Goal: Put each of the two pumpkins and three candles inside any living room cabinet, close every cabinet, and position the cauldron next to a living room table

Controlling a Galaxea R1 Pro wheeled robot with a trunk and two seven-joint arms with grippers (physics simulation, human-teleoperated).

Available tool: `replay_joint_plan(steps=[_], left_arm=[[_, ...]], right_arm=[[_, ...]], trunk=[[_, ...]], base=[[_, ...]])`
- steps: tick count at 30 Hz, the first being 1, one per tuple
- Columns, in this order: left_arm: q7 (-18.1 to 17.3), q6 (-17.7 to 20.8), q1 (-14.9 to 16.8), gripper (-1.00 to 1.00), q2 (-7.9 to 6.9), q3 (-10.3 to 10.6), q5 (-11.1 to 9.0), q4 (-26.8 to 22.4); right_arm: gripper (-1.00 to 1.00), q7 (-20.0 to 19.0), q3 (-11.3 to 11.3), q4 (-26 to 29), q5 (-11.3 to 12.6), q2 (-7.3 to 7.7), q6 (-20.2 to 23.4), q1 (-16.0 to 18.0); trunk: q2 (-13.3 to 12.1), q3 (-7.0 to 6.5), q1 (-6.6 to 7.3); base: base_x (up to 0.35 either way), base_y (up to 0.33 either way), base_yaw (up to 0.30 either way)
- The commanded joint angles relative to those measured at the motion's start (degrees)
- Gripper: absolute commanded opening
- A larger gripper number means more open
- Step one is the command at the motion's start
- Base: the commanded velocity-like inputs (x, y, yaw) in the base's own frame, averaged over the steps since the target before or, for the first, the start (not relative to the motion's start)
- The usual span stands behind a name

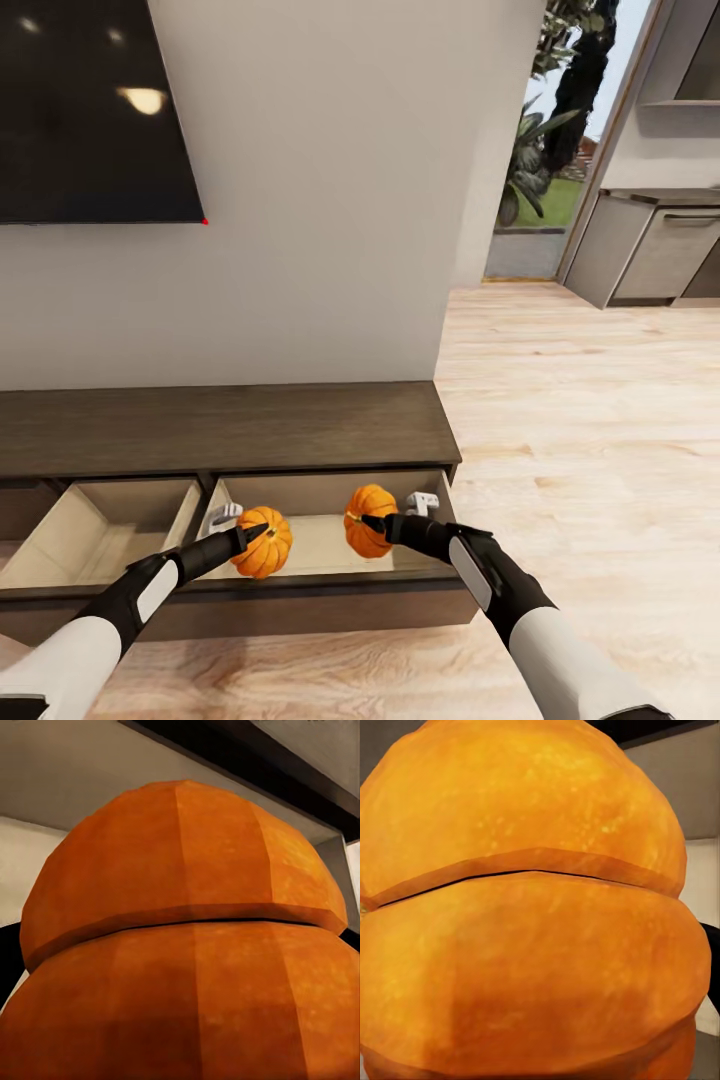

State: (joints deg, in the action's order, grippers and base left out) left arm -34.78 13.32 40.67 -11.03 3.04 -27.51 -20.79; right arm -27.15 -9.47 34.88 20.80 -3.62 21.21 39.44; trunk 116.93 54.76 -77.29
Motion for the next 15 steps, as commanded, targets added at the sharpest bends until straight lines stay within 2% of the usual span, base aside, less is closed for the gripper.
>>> replay_joint_plan(steps=[1,6,9,12,15], left_arm=[[0.0,0.4,0.0,-1.00,-0.05,0.3,-0.7,0.0],[0.1,0.4,0.0,-1.00,-0.05,0.2,-0.5,0.0],[0.1,0.4,0.0,-1.00,-0.05,0.2,-0.5,0.0],[0.1,0.4,0.0,-1.00,-0.02,0.2,-0.5,0.0],[0.2,0.4,0.0,-1.00,0.03,0.2,-0.5,0.0]], right_arm=[[-1.00,0.2,-0.2,0.2,0.4,0.01,0.1,0.0],[-1.00,0.6,-0.4,0.2,0.0,0.01,-0.1,0.0],[-1.00,2.4,-0.5,0.1,0.0,0.01,-0.1,0.0],[-1.00,5.4,-0.4,0.0,0.3,-0.08,-0.1,0.0],[-1.00,6.5,-0.4,-0.1,0.7,-0.15,-0.1,0.0]], trunk=[[0.0,0.05,0.01],[0.0,0.05,0.01],[0.0,0.05,0.01],[0.0,0.05,0.01],[0.0,0.05,0.01]], base=[[0.000,0.000,0.000],[0.183,-0.071,0.000],[0.271,-0.076,0.000],[0.081,-0.016,0.000],[0.016,-0.013,0.000]])
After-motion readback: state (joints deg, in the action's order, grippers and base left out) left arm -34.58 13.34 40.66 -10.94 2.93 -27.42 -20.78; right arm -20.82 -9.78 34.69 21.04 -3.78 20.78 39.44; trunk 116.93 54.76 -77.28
